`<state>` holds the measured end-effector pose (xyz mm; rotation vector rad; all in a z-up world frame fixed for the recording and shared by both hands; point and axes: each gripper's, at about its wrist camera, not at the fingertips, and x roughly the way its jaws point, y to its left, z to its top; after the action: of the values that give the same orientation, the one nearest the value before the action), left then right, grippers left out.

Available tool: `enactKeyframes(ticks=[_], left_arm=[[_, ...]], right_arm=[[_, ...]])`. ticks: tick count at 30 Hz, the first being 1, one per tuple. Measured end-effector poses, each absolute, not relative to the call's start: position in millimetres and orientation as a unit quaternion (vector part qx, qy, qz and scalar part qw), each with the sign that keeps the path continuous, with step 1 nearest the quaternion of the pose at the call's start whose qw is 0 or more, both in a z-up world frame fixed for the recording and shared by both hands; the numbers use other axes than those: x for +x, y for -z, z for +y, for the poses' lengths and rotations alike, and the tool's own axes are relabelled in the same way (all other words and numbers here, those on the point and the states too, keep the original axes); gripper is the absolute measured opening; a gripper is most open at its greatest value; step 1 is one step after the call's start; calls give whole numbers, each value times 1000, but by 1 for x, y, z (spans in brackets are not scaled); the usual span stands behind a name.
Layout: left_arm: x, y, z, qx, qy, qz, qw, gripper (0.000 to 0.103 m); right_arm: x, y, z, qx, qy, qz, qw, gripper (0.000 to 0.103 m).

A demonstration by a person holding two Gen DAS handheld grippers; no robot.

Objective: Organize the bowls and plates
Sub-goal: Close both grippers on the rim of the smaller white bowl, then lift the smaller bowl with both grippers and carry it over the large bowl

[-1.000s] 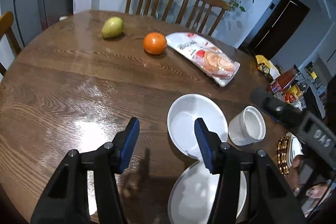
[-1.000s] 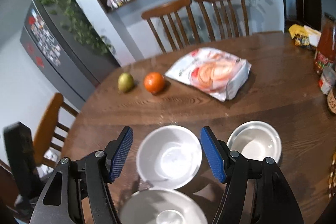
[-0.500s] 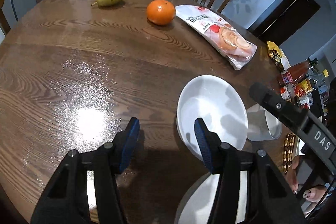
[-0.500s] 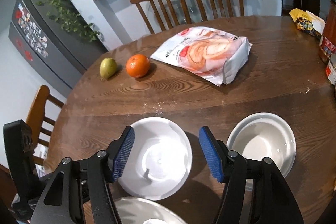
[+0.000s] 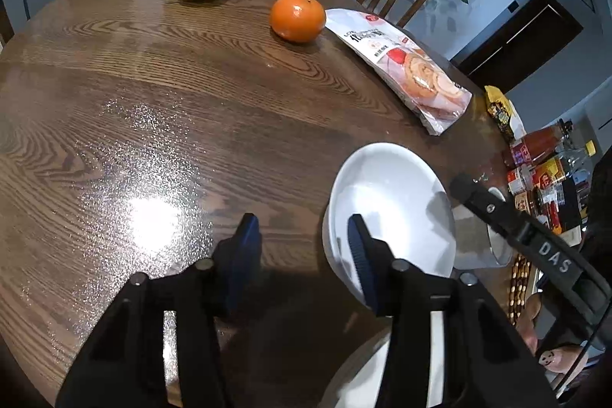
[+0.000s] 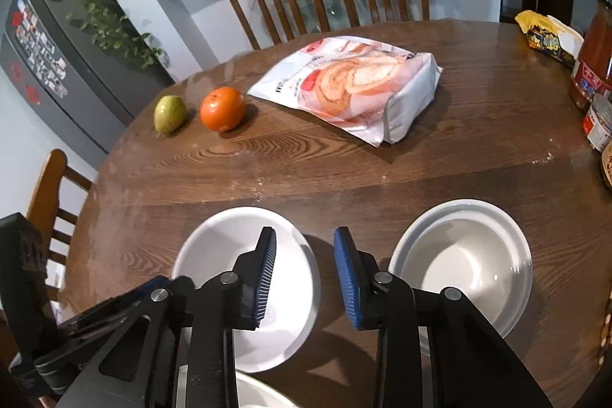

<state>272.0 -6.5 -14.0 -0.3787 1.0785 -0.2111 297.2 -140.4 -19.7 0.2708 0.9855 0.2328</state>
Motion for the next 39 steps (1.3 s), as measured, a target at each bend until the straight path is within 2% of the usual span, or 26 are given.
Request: enactKeyframes(ticks=[4, 10, 21, 39], left_arm=[[276, 19, -6, -190, 106, 513, 831, 34], [276, 22, -8, -201, 123, 513, 826, 23], [275, 24, -9, -208, 135, 512, 823, 19], [268, 8, -12, -186, 130, 491, 841, 18]], right_arm=[[299, 25, -137, 125, -112, 478, 862, 32], [301, 34, -135, 121, -113, 485, 859, 22], [300, 34, -130, 112, -115, 480, 863, 19], [293, 23, -121, 127, -153, 460, 866, 19]])
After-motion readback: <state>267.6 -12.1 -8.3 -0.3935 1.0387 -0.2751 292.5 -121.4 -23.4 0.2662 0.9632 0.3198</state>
